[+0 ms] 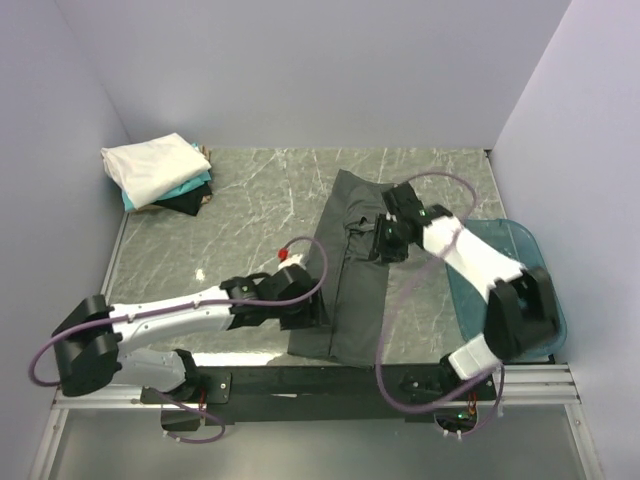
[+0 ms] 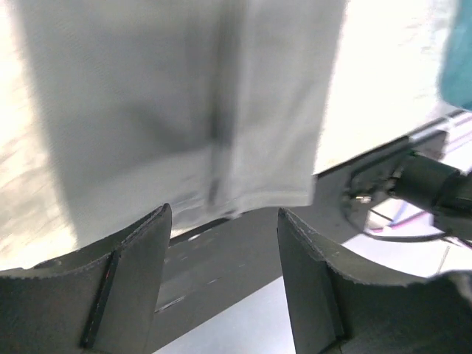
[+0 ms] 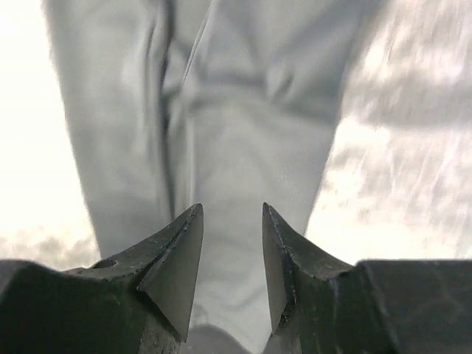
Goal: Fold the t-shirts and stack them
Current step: Fold the tshirt
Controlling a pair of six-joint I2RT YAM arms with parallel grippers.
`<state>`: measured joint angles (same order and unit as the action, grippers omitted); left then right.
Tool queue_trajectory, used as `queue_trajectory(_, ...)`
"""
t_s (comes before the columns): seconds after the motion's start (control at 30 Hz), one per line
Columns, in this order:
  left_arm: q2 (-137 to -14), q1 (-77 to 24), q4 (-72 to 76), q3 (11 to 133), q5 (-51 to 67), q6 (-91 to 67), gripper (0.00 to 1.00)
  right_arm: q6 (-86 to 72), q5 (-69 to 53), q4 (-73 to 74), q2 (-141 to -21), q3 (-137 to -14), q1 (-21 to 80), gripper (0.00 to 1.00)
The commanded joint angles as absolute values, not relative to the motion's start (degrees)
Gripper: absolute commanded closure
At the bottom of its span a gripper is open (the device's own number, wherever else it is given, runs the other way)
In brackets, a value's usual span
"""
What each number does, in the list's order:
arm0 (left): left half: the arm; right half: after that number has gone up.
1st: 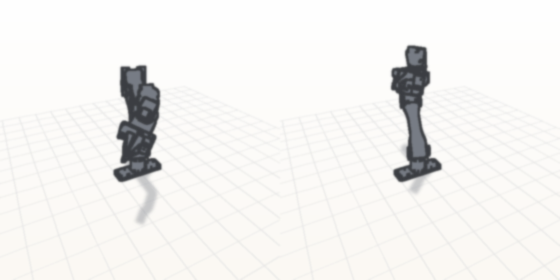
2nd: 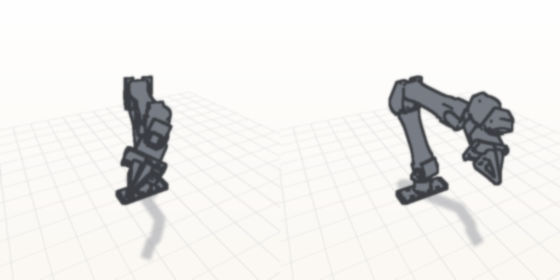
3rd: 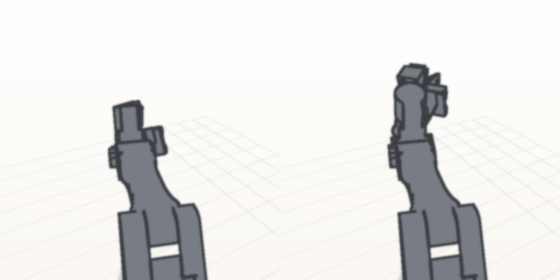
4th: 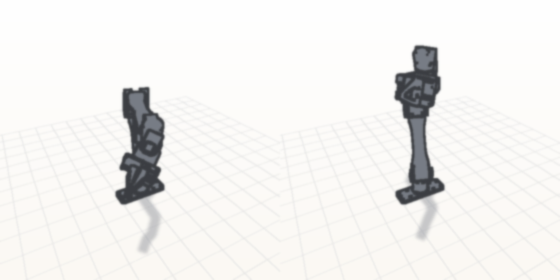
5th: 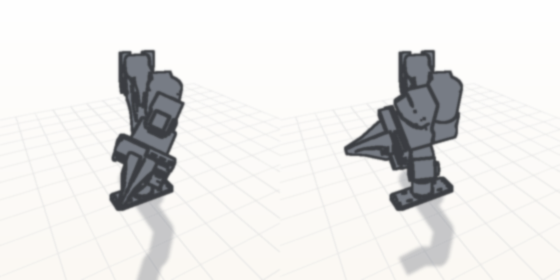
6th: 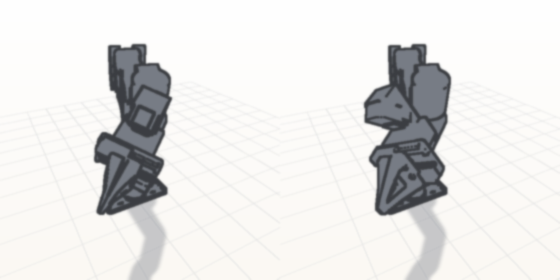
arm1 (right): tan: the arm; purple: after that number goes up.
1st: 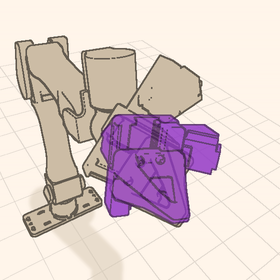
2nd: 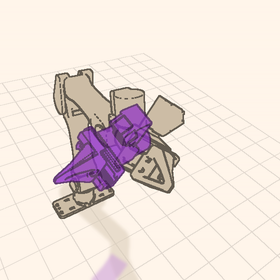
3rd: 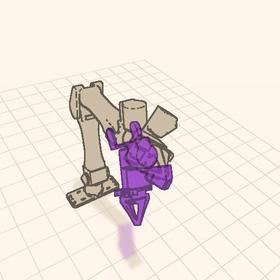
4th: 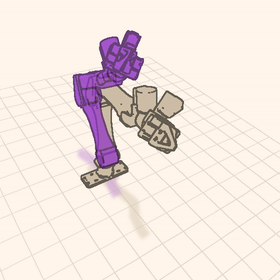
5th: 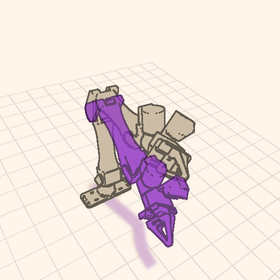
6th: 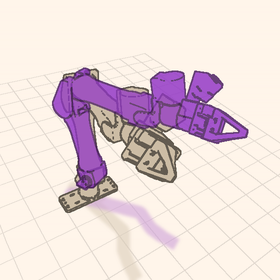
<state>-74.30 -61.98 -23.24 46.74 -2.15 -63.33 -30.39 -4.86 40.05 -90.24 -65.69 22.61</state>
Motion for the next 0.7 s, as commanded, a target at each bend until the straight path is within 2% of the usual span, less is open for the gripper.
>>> queue_trajectory(0.0,-71.1,-61.9,-27.8,42.1,-4.9,-66.7,0.35,-34.9,-3.3,40.0,-80.7,-57.9,26.5,0.55)
queue_trajectory(0.13,-67.1,-61.8,-29.4,36.9,-5.4,-68.7,0.35,-43.7,-3.9,38.9,-72.1,-46.1,33.9,0.55)
queue_trajectory(0.37,-61.0,-61.7,-30.4,32.0,-6.1,-70.1,0.36,-60.5,-3.8,34.5,-59.0,-32.4,47.2,0.55)
queue_trajectory(0.67,-64.6,-61.2,-27.1,29.7,-4.4,-67.2,0.37,-71.6,-0.3,35.9,-60.9,-29.5,59.4,0.55)
